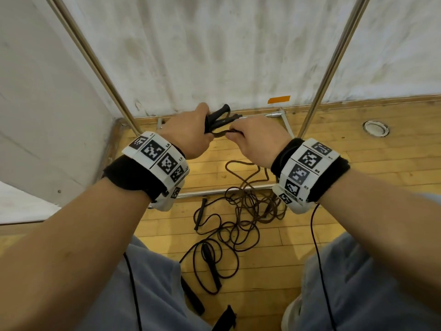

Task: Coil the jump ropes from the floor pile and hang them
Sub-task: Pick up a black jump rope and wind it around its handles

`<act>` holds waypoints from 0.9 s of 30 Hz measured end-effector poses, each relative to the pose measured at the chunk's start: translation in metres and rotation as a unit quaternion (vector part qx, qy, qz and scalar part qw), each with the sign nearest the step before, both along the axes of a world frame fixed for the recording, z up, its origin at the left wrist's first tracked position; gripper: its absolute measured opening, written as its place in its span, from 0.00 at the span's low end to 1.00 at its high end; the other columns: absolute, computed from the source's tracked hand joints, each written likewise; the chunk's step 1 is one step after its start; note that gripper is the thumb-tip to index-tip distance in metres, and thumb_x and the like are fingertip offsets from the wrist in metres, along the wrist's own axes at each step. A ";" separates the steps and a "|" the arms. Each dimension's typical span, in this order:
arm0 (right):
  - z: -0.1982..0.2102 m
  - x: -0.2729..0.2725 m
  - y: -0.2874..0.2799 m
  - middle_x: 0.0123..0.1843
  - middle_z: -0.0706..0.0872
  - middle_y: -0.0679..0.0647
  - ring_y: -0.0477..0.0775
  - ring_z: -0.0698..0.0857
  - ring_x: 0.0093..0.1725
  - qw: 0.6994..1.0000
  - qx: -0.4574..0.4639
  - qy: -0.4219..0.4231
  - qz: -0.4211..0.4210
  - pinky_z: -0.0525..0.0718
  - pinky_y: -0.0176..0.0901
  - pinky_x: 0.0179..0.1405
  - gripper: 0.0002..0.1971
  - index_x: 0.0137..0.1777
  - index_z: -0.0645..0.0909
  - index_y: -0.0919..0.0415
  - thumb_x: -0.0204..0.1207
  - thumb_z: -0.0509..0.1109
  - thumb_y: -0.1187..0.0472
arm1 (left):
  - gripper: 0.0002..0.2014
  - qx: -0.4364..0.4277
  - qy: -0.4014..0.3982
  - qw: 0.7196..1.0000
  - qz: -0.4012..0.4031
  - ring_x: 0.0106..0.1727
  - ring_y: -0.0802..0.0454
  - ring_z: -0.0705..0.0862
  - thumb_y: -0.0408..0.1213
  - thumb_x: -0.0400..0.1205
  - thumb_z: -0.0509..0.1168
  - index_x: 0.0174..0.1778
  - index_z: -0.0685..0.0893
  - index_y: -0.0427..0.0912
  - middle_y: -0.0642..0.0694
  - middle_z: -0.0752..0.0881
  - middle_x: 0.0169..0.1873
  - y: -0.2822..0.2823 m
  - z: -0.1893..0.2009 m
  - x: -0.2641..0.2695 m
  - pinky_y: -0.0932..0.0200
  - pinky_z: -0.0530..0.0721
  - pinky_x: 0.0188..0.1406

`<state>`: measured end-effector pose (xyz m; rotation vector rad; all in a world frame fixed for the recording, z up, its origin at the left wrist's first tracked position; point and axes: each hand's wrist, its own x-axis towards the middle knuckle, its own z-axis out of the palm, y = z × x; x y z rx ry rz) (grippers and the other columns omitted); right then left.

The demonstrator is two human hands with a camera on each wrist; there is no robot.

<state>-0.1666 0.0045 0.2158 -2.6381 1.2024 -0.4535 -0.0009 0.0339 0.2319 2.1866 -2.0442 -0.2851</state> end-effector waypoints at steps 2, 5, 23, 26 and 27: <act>0.002 -0.001 -0.002 0.39 0.78 0.48 0.50 0.76 0.38 1.000 -0.009 -0.018 0.005 0.69 0.42 0.37 0.13 0.53 0.82 0.57 0.84 0.58 0.52 | 0.11 0.008 -0.015 0.999 -0.028 0.42 0.47 0.78 0.42 0.83 0.63 0.58 0.71 0.46 0.49 0.78 0.42 0.000 0.000 -0.004 0.52 0.74 0.37; 0.006 -0.004 -0.006 0.40 0.79 0.48 0.50 0.76 0.40 0.999 -0.021 -0.028 0.002 0.67 0.42 0.37 0.14 0.51 0.83 0.56 0.83 0.59 0.51 | 0.06 0.014 -0.030 0.998 -0.056 0.39 0.50 0.78 0.42 0.81 0.62 0.50 0.72 0.51 0.51 0.80 0.40 0.001 -0.002 -0.011 0.56 0.72 0.33; 0.020 -0.025 -0.031 0.19 0.75 0.41 0.37 0.72 0.21 0.958 0.184 -0.213 -0.047 0.67 0.22 0.21 0.11 0.28 0.84 0.46 0.69 0.76 0.46 | 0.06 0.049 0.031 0.990 -0.130 0.36 0.58 0.78 0.51 0.81 0.63 0.42 0.78 0.54 0.54 0.80 0.34 0.012 0.008 -0.022 0.59 0.68 0.28; 0.017 -0.027 -0.034 0.19 0.69 0.44 0.41 0.66 0.19 0.958 0.212 -0.190 -0.035 0.65 0.27 0.19 0.16 0.27 0.82 0.50 0.72 0.71 0.42 | 0.07 0.057 0.100 0.981 -0.157 0.35 0.57 0.79 0.49 0.81 0.65 0.38 0.79 0.55 0.54 0.81 0.32 0.014 0.014 -0.019 0.57 0.71 0.31; 0.016 -0.028 -0.034 0.18 0.68 0.43 0.41 0.65 0.19 0.956 0.222 -0.186 -0.032 0.65 0.27 0.19 0.20 0.27 0.80 0.53 0.73 0.69 0.41 | 0.07 0.052 0.125 0.978 -0.161 0.34 0.57 0.79 0.47 0.81 0.66 0.38 0.79 0.55 0.54 0.81 0.31 0.015 0.016 -0.017 0.57 0.71 0.32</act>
